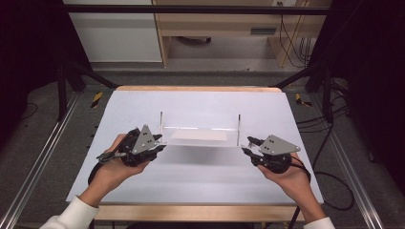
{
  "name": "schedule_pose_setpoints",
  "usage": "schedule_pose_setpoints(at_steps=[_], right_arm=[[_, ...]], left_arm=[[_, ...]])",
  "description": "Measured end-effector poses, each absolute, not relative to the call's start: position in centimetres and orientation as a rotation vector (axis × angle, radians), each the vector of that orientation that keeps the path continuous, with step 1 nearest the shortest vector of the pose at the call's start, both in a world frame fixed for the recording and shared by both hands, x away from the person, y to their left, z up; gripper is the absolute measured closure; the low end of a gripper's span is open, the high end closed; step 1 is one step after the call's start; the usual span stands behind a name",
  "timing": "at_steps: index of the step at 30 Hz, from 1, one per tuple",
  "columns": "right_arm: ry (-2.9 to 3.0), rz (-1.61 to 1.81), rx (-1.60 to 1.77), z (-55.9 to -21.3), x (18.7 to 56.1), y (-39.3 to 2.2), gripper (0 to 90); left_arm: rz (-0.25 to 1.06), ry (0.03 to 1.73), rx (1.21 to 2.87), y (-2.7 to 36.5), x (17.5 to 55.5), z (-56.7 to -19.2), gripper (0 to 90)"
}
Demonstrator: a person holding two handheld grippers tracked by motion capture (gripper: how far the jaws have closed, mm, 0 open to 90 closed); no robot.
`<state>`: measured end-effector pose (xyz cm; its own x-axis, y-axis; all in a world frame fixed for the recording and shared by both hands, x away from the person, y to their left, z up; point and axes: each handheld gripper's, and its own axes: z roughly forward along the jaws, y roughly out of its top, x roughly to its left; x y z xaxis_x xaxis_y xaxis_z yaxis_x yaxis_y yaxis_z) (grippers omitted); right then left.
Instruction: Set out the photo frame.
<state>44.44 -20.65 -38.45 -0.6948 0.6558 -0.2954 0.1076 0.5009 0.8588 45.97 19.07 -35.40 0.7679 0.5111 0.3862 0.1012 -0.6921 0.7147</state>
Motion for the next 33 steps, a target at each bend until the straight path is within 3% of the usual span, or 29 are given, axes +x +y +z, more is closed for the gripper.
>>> schedule_pose_setpoints(at_steps=[8, 14, 20, 26, 33], right_arm=[[2.118, 1.182, 0.642, -37.6, 45.4, -20.7, 61.1], [2.116, 1.193, 0.662, -37.2, 46.0, -20.8, 60.9], [2.108, 1.199, 0.686, -36.7, 46.5, -20.7, 60.5], [2.09, 1.205, 0.718, -36.3, 47.0, -20.6, 59.7], [2.077, 1.206, 0.768, -35.6, 47.8, -20.5, 58.8]], left_arm=[[0.763, 0.467, 2.19, 19.4, 46.5, -34.6, 59.6], [0.784, 0.515, 1.991, 20.6, 45.2, -33.5, 36.7], [0.753, 0.635, 1.852, 22.8, 44.3, -33.5, 24.0], [0.73, 0.752, 1.824, 25.1, 44.1, -36.3, 16.7], [0.685, 0.895, 1.92, 27.1, 45.0, -41.6, 15.6]])
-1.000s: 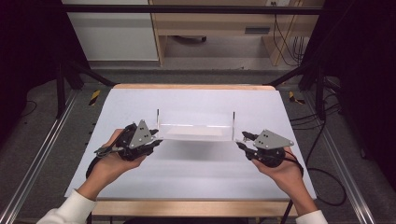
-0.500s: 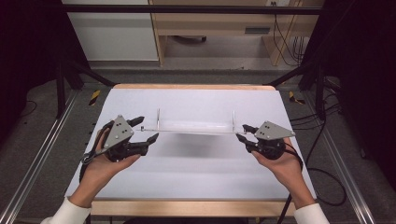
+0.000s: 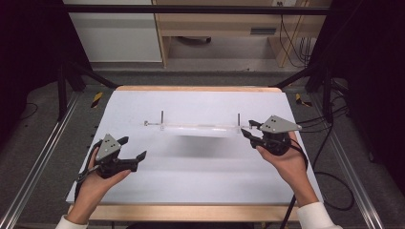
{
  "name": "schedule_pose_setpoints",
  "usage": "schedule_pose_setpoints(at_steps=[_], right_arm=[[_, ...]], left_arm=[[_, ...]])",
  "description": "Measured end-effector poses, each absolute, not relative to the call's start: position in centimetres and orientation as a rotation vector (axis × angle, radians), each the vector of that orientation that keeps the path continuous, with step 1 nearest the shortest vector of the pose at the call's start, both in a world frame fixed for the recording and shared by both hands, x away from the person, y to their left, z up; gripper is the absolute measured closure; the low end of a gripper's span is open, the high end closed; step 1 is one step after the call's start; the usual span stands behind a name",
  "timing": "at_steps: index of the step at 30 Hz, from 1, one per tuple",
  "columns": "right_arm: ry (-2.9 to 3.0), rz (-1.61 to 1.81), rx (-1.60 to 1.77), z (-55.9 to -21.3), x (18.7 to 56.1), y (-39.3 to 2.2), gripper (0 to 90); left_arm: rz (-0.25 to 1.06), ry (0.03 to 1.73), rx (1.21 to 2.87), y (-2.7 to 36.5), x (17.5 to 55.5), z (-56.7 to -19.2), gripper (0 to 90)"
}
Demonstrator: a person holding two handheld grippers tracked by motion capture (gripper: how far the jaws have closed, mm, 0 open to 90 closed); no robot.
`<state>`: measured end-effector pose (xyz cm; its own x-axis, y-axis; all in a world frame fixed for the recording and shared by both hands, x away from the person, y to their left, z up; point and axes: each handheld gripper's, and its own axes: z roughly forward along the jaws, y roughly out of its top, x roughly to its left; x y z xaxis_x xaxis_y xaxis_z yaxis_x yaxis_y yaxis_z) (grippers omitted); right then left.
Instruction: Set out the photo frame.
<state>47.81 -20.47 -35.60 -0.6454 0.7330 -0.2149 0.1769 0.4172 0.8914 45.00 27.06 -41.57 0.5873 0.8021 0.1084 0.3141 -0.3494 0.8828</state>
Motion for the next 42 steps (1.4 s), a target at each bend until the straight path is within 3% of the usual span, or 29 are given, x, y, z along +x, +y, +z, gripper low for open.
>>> schedule_pose_setpoints(at_steps=[7, 42], right_arm=[[2.047, 1.218, 0.812, -35.0, 48.8, -20.4, 58.2], [1.902, 1.366, 0.997, -33.6, 56.4, -20.8, 58.1]], left_arm=[[0.659, 0.977, 2.035, 28.0, 45.4, -45.1, 13.0], [0.593, 1.072, 2.048, 29.1, 45.7, -46.9, 11.5]])
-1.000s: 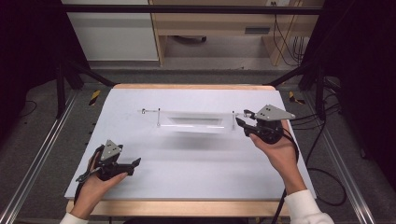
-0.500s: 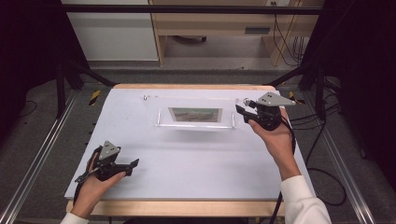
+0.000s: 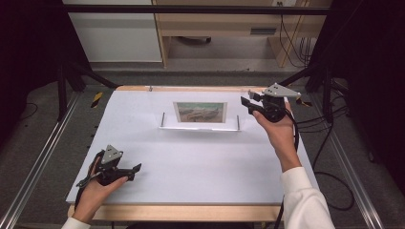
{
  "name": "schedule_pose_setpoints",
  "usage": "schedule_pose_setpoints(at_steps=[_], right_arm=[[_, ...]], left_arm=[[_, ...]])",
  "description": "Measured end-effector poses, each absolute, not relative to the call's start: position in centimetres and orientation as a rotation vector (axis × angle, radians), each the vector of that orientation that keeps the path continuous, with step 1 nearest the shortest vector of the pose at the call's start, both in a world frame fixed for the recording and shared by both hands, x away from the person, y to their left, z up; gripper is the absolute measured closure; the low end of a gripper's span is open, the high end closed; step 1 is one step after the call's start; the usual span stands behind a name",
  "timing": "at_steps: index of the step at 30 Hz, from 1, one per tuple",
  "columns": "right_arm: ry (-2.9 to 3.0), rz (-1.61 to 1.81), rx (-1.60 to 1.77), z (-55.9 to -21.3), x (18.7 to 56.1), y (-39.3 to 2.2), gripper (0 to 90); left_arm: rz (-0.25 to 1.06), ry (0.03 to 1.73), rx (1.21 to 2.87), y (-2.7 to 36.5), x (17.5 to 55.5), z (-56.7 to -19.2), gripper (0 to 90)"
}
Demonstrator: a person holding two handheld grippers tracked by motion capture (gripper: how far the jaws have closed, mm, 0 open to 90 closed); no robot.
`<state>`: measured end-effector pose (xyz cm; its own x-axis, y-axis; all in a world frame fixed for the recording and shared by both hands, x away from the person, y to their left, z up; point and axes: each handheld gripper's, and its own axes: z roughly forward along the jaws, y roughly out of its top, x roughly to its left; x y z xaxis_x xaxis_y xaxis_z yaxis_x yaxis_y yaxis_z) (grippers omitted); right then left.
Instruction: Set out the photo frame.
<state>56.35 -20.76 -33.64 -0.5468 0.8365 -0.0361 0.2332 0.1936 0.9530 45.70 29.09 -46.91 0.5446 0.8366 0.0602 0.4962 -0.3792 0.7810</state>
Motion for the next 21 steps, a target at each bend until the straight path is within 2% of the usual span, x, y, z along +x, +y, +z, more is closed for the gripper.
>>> schedule_pose_setpoints(at_steps=[21], right_arm=[[1.887, 1.389, 1.077, -33.4, 59.1, -20.8, 58.0]], left_arm=[[0.603, 1.091, 2.027, 29.5, 45.7, -46.7, 11.4]])
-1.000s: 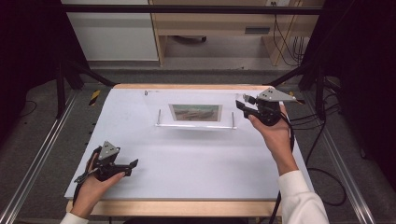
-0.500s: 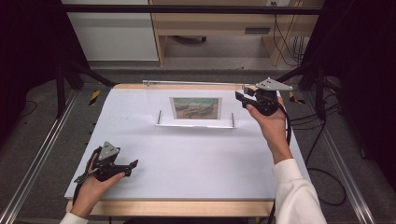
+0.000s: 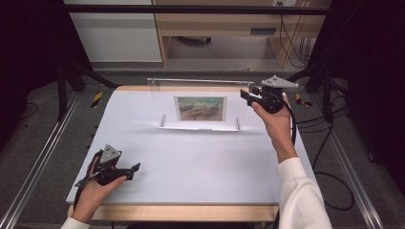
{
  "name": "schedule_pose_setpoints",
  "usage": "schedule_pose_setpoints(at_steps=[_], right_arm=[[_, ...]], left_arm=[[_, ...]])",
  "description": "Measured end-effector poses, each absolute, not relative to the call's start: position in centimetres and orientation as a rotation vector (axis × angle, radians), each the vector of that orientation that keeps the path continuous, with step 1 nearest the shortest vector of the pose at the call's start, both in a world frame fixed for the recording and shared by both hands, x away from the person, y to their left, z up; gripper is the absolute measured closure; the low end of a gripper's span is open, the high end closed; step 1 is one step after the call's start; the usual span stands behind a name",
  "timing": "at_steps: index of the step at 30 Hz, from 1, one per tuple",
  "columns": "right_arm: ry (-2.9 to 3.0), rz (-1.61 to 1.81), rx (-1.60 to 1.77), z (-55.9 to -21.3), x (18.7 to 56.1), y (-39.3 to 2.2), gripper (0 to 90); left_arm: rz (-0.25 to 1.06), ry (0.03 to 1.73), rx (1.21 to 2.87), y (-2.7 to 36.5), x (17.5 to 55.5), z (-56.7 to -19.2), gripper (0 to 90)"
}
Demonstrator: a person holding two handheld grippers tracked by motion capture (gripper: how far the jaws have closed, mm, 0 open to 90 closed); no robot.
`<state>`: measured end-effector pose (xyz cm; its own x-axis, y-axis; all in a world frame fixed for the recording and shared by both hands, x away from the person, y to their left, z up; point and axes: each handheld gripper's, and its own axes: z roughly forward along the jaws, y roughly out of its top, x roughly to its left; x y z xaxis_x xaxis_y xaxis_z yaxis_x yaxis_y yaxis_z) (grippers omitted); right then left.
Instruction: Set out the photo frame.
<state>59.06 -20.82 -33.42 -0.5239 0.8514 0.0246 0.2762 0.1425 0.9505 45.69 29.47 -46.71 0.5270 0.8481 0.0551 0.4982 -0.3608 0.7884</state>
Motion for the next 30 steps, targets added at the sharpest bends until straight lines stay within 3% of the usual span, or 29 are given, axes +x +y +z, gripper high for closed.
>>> schedule_pose_setpoints(at_steps=[18, 30], right_arm=[[1.875, 1.414, 1.146, -33.4, 60.4, -20.8, 56.5], [1.87, 1.414, 1.166, -33.5, 60.6, -20.5, 44.3]], left_arm=[[0.596, 1.088, 2.035, 29.6, 45.7, -46.7, 11.7], [0.597, 1.095, 2.034, 29.6, 45.7, -46.7, 11.4]])
